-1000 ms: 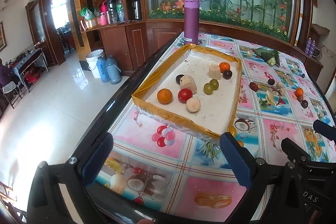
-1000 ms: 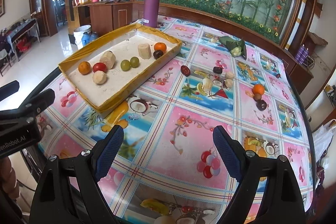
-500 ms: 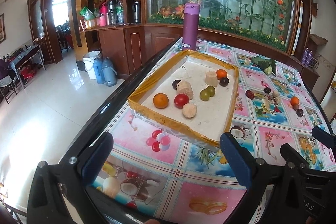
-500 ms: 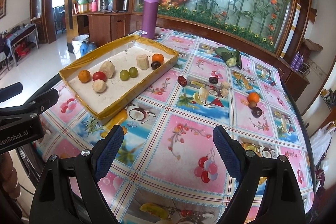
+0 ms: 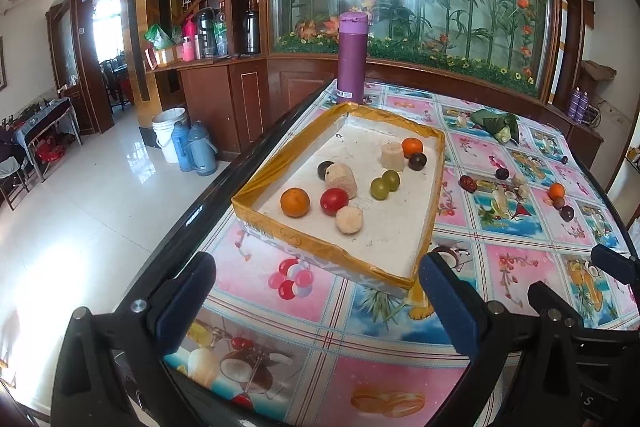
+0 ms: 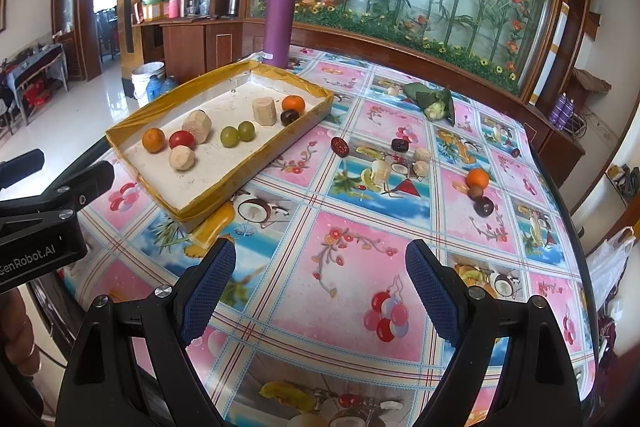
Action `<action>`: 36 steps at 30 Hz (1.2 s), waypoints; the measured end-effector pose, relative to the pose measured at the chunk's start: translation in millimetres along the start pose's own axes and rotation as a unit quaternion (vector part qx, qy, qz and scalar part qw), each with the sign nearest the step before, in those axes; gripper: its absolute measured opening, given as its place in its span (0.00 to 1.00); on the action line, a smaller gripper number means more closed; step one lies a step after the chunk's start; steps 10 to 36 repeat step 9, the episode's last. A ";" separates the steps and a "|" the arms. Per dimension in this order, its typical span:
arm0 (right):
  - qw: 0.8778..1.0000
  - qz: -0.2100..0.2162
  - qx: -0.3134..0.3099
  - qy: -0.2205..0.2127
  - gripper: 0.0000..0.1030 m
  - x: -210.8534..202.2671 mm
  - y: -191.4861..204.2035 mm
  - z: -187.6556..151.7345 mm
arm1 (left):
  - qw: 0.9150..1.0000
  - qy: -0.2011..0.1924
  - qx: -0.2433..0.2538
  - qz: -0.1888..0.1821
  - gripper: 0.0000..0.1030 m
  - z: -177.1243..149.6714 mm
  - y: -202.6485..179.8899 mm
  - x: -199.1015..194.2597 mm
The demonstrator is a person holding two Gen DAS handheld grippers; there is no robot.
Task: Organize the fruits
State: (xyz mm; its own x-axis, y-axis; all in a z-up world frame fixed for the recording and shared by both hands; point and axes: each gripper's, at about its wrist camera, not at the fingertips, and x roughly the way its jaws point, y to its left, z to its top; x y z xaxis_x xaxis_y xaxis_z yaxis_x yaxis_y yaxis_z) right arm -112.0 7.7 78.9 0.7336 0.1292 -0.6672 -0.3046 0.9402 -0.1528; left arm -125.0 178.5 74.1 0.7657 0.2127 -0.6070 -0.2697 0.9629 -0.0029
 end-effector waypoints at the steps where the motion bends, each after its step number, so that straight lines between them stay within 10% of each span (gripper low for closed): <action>1: 1.000 -0.001 0.000 0.001 0.84 0.7 -0.1 -0.1 | 1.000 0.000 0.003 -0.001 1.00 0.8 -1.1 0.4; 36: 1.000 -0.003 0.000 0.005 0.84 2.8 -1.8 0.0 | 1.000 0.011 0.007 -0.008 1.00 3.3 -2.8 4.6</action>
